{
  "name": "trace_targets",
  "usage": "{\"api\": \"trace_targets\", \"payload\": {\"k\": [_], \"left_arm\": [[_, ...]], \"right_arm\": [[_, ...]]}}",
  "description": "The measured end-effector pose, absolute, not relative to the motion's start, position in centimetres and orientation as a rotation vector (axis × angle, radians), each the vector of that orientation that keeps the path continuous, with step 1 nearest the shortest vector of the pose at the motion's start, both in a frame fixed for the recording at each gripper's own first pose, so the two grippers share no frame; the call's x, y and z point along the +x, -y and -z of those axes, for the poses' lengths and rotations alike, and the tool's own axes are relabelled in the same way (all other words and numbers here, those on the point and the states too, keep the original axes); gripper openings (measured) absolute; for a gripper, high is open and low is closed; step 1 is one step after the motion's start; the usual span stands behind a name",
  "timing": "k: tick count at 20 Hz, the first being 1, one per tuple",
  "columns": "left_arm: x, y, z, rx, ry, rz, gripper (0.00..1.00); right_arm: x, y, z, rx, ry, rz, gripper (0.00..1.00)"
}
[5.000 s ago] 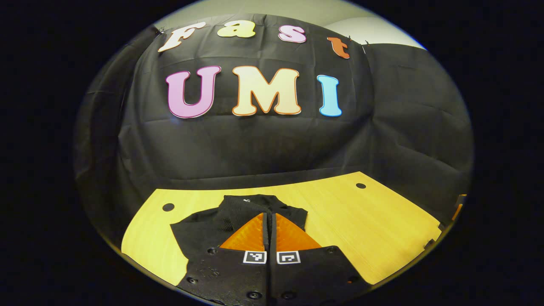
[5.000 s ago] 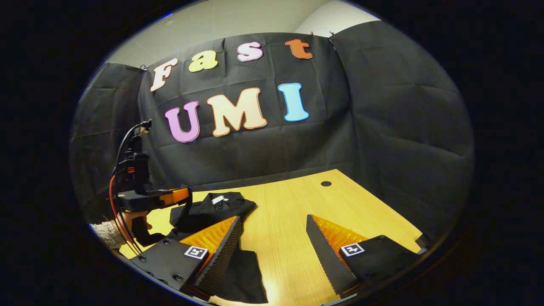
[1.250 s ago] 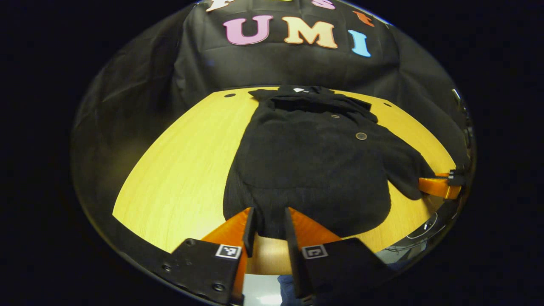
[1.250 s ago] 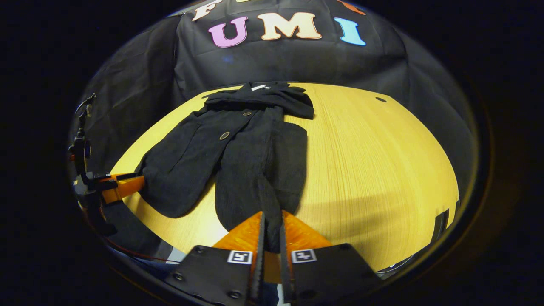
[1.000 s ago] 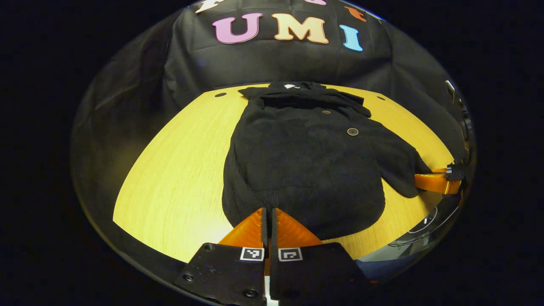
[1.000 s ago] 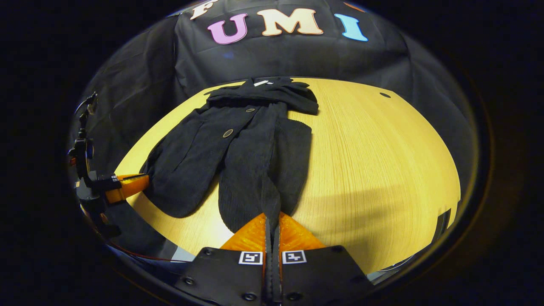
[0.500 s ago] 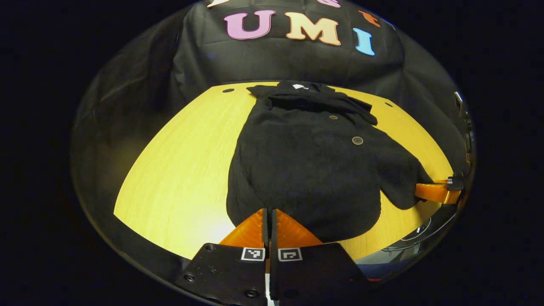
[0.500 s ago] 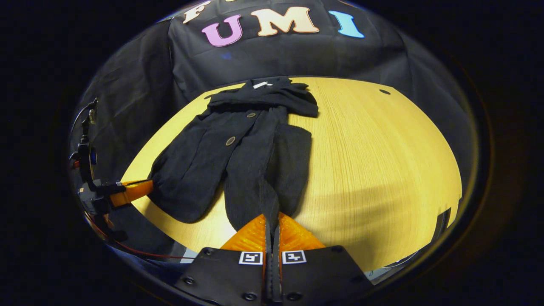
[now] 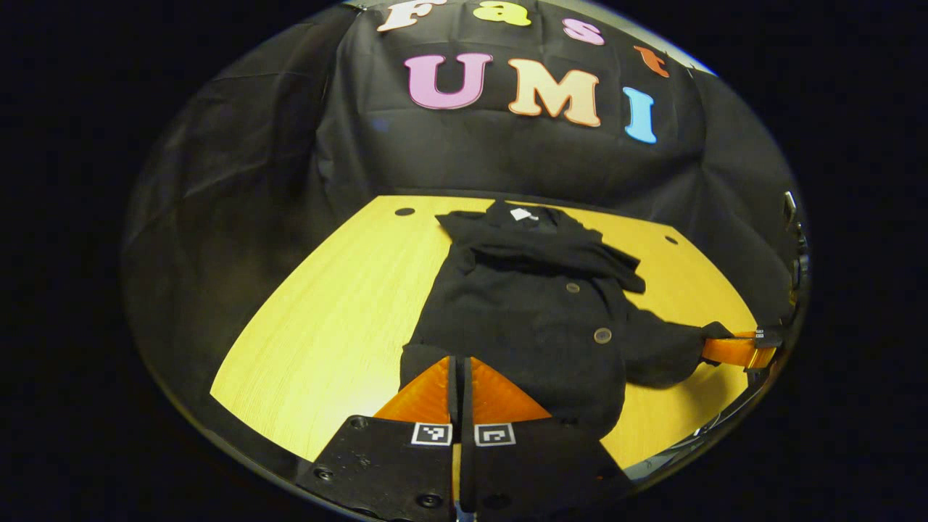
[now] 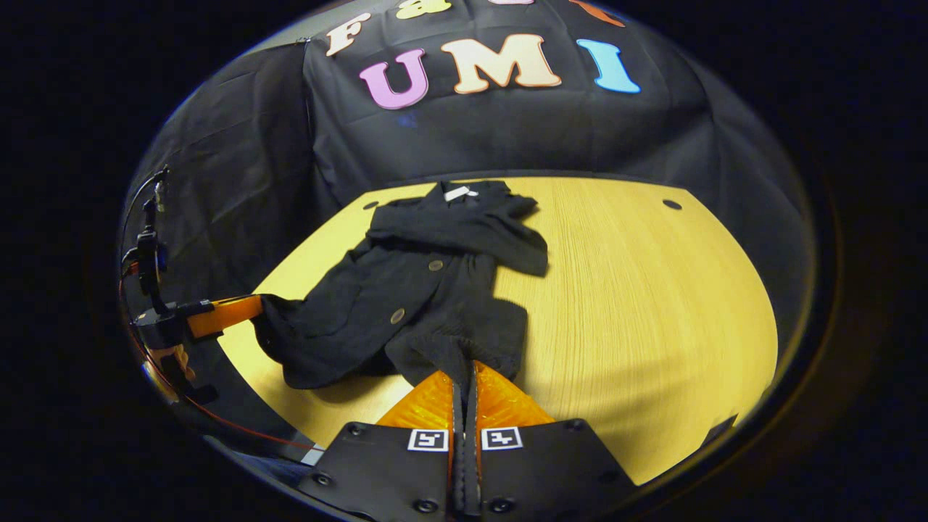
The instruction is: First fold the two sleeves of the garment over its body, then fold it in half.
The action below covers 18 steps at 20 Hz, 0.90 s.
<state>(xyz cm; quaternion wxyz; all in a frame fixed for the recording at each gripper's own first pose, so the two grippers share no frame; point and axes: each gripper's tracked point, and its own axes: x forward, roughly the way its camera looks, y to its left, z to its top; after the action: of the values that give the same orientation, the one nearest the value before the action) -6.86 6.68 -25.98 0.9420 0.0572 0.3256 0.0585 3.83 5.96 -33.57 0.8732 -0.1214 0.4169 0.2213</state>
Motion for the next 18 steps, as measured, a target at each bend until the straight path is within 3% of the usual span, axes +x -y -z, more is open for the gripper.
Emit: {"api": "trace_targets", "payload": {"k": [6,18], "left_arm": [[-0.4,-5.0,22.8,0.102,-0.560,-0.080,0.00],[13.3,-3.9,21.4,0.108,-0.493,0.069,0.00]], "right_arm": [[8.6,-9.3,28.8,-0.268,-0.762,-0.489,0.02],[19.6,-14.6,26.6,-0.234,-0.661,-0.363,0.02]]}}
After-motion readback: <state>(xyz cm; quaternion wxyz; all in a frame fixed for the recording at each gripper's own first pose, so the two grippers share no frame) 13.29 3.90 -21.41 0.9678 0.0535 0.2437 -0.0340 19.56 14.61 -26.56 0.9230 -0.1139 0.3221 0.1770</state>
